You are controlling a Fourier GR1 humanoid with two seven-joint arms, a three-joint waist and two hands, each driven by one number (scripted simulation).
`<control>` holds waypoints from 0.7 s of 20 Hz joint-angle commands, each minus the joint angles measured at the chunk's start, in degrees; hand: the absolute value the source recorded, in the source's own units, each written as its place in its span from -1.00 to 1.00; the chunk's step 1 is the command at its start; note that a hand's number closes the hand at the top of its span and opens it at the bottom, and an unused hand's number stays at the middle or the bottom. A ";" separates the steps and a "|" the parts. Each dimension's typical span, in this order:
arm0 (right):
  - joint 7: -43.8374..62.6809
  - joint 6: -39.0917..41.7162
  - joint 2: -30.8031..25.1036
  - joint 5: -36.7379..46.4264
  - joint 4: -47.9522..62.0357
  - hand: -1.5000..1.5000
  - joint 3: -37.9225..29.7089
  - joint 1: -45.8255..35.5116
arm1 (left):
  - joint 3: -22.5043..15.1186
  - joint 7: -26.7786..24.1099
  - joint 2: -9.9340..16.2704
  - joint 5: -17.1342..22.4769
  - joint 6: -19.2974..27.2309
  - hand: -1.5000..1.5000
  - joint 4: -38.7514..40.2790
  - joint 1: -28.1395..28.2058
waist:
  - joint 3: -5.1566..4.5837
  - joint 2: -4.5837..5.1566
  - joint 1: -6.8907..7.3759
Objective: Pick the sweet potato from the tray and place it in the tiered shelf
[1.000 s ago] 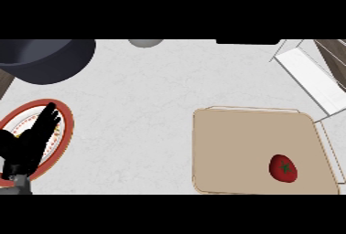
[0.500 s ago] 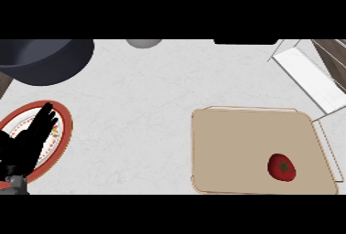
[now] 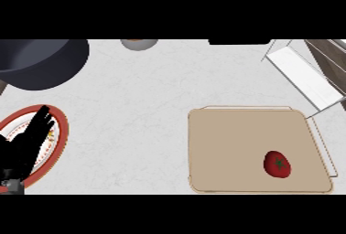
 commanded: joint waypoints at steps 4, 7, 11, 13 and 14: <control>12.04 11.12 -1.54 -1.51 -24.93 -1.00 0.08 6.23 | -0.26 0.02 -1.61 -1.48 1.81 0.00 0.99 0.01 | -0.07 -0.53 -2.00; 17.60 18.70 -4.81 -0.50 -34.49 -1.00 -0.85 9.20 | 2.45 -0.25 1.04 1.38 -1.42 0.00 0.31 2.60 | -0.11 -0.98 -2.59; 24.22 31.59 -8.37 -4.16 -43.59 -1.00 -4.47 10.07 | 1.61 0.58 -0.05 1.07 -0.49 0.00 -3.46 5.42 | -0.10 -1.70 -3.16; 24.19 35.30 -7.68 -6.99 -49.49 -1.00 -7.06 13.28 | 1.88 -2.72 -1.08 -0.23 0.62 0.00 -0.43 5.92 | -0.15 -1.93 -5.22; 24.65 37.65 -7.82 -8.90 -52.36 -1.00 -9.21 14.50 | 2.95 -0.43 -0.03 0.36 1.13 0.00 -1.74 5.17 | -0.02 -1.68 -4.65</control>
